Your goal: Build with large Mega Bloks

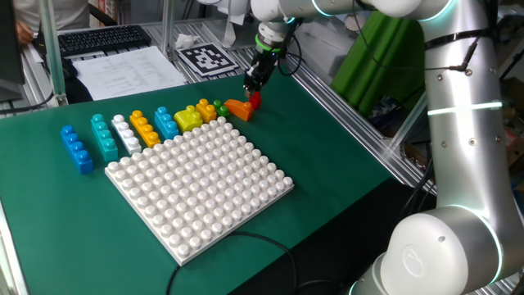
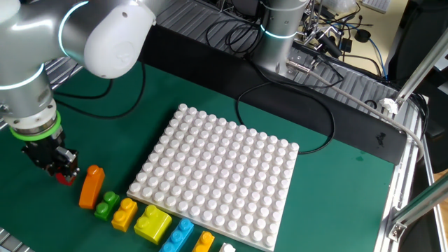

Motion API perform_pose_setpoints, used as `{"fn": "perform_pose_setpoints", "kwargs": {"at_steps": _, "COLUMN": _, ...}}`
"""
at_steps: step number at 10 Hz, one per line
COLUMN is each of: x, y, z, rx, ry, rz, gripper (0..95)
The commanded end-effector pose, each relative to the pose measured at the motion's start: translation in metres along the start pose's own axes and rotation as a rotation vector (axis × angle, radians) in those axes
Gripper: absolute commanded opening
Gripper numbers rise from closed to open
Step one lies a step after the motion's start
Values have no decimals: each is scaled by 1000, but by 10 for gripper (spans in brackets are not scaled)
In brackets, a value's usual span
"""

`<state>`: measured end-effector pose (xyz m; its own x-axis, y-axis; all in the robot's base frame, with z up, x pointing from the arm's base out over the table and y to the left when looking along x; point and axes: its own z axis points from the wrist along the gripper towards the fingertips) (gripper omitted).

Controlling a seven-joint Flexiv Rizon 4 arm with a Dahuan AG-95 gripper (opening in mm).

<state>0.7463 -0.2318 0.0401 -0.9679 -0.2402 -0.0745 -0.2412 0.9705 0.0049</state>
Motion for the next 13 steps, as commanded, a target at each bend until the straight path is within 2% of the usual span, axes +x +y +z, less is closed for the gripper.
{"fn": "perform_pose_setpoints", "kwargs": {"at_steps": 1, "x": 2, "y": -1, "z": 4, "rx": 3, "ry": -9, "rz": 1, "gripper": 380}}
{"fn": "perform_pose_setpoints", "kwargs": {"at_steps": 5, "x": 4, "y": -2, "z": 13, "rx": 1, "ry": -8, "rz": 2, "gripper": 380}}
{"fn": "perform_pose_setpoints", "kwargs": {"at_steps": 7, "x": 6, "y": -4, "z": 14, "rx": -2, "ry": -5, "rz": 2, "gripper": 0}}
{"fn": "perform_pose_setpoints", "kwargs": {"at_steps": 9, "x": 7, "y": -4, "z": 14, "rx": 2, "ry": -1, "rz": 1, "gripper": 0}}
{"fn": "perform_pose_setpoints", "kwargs": {"at_steps": 10, "x": 7, "y": -4, "z": 13, "rx": 1, "ry": 12, "rz": 1, "gripper": 0}}
{"fn": "perform_pose_setpoints", "kwargs": {"at_steps": 11, "x": 6, "y": -5, "z": 9, "rx": -5, "ry": 45, "rz": 1, "gripper": 0}}
{"fn": "perform_pose_setpoints", "kwargs": {"at_steps": 12, "x": 6, "y": -5, "z": 3, "rx": -13, "ry": 72, "rz": 6, "gripper": 0}}
{"fn": "perform_pose_setpoints", "kwargs": {"at_steps": 13, "x": 6, "y": -7, "z": -9, "rx": -13, "ry": 91, "rz": 9, "gripper": 0}}
